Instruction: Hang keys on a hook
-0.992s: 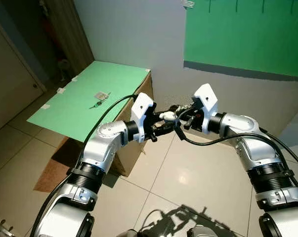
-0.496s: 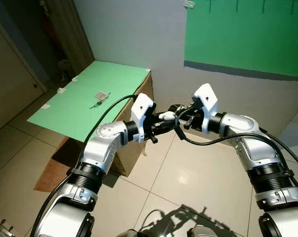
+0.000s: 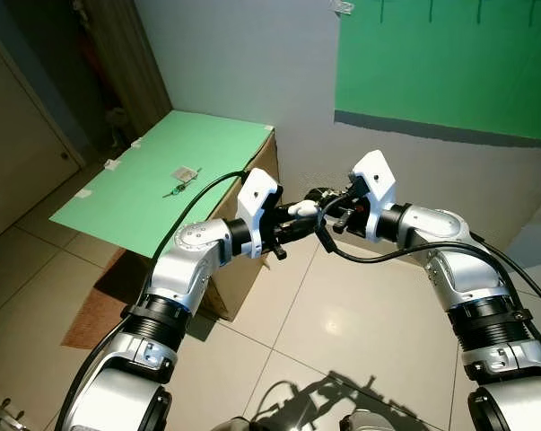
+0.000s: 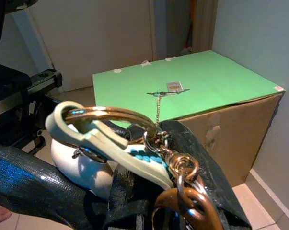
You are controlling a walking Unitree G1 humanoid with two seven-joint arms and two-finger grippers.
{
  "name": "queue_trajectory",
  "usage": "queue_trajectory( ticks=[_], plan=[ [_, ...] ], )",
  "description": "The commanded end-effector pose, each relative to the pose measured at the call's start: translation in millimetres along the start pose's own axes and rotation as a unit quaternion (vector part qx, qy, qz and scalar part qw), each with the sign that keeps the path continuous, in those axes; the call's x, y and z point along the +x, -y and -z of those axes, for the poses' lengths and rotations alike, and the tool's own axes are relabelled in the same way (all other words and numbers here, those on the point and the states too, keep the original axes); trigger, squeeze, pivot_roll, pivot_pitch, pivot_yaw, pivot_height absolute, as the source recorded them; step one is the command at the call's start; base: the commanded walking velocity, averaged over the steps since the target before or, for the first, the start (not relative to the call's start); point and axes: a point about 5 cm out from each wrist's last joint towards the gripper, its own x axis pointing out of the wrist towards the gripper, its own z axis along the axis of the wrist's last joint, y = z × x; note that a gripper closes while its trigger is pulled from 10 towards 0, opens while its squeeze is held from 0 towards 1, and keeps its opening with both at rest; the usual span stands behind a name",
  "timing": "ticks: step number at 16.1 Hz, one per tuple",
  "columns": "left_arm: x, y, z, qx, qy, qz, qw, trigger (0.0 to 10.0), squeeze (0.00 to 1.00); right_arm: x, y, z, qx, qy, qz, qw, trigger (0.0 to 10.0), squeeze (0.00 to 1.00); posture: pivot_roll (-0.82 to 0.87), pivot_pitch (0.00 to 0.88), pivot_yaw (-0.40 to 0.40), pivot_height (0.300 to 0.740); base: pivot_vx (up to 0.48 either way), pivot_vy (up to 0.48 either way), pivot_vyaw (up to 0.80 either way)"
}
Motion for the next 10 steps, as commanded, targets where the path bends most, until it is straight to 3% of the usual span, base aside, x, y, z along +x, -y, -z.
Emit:
queue_trajectory(
  ticks=[1, 2, 5, 6, 10],
  plan=[
    [-0.8, -4.4, -13.6, 0.025, 0.014, -0.008, 1.0, 0.0, 0.0, 5.1, -3.9, -4.1, -0.009, 0.003, -0.012, 1.0, 0.0, 0.0, -0.26, 0.018, 0.135, 0.74, 0.0, 0.0, 0.0],
    [-0.8, -4.0, -14.6, 0.027, 0.015, -0.006, 1.0, 0.0, 0.0, 5.1, -3.6, -3.6, -0.01, 0.002, -0.01, 1.0, 0.0, 0.0, -0.26, 0.018, 0.135, 0.74, 0.0, 0.0, 0.0],
    [-0.9, -4.3, -15.4, 0.028, 0.016, -0.006, 0.999, 0.0, 0.0, 5.2, 1.2, -1.0, -0.023, -0.011, 0.012, 1.0, 10.0, 0.0, -0.26, 0.022, 0.138, 0.74, 0.0, 0.0, 0.0],
    [-0.9, -4.3, -15.2, 0.029, 0.016, -0.006, 0.999, 0.0, 0.0, 4.8, 1.9, -0.7, -0.028, -0.014, 0.015, 0.999, 10.0, 1.0, -0.26, 0.022, 0.138, 0.74, 0.0, 0.0, 0.0],
    [-0.2, -3.7, -14.1, 0.027, 0.016, -0.006, 0.999, 0.0, 0.0, 4.8, 6.4, -1.7, -0.045, -0.012, 0.035, 0.998, 10.0, 1.0, -0.26, 0.025, 0.136, 0.74, 0.0, 0.0, 0.0]
  ],
)
